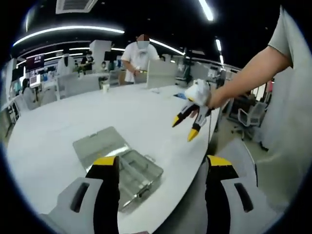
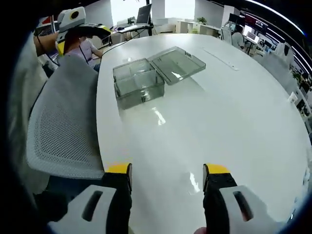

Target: Insert the divider into the dual guide fixture by aligning both edges with the guide slots and pushing it downward to the bottom, including one-sided entry, uneven engagement, binding, and posture correction.

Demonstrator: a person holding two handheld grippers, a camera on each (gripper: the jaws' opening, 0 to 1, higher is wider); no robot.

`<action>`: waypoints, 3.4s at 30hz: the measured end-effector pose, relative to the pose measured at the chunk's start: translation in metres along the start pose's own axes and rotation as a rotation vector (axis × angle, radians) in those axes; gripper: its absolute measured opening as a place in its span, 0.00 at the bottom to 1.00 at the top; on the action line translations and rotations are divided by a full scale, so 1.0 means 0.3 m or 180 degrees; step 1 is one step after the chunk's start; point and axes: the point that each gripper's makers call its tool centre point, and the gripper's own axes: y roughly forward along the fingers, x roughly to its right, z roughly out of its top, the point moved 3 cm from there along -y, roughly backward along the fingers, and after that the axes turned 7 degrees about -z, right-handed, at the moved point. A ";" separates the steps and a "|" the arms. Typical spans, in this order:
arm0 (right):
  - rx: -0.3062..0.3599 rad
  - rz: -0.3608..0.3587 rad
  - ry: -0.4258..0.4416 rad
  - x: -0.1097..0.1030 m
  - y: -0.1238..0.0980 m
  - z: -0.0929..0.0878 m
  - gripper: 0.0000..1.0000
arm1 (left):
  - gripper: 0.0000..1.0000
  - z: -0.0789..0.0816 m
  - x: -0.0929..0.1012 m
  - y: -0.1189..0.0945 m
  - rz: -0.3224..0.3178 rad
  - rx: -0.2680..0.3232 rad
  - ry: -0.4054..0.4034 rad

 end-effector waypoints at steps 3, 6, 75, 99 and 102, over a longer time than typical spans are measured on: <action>-0.0038 0.0004 -0.0029 0.025 0.009 -0.015 0.54 | 0.70 -0.001 -0.001 0.004 -0.0011 -0.0029 0.0006; -0.0086 0.0013 -0.0071 0.048 0.018 -0.028 0.53 | 0.70 -0.006 -0.004 0.008 -0.0017 -0.0065 0.0028; -0.0589 0.0442 -0.1012 0.107 0.138 -0.092 0.28 | 0.66 -0.047 -0.037 0.020 0.0043 -0.0202 -0.0157; -0.0637 0.0520 -0.1081 0.046 0.123 -0.023 0.28 | 0.66 -0.036 -0.029 0.028 0.0018 -0.0172 -0.0128; -0.0655 0.0527 -0.1136 0.040 0.127 -0.010 0.28 | 0.66 -0.037 -0.029 0.029 0.0011 -0.0176 -0.0121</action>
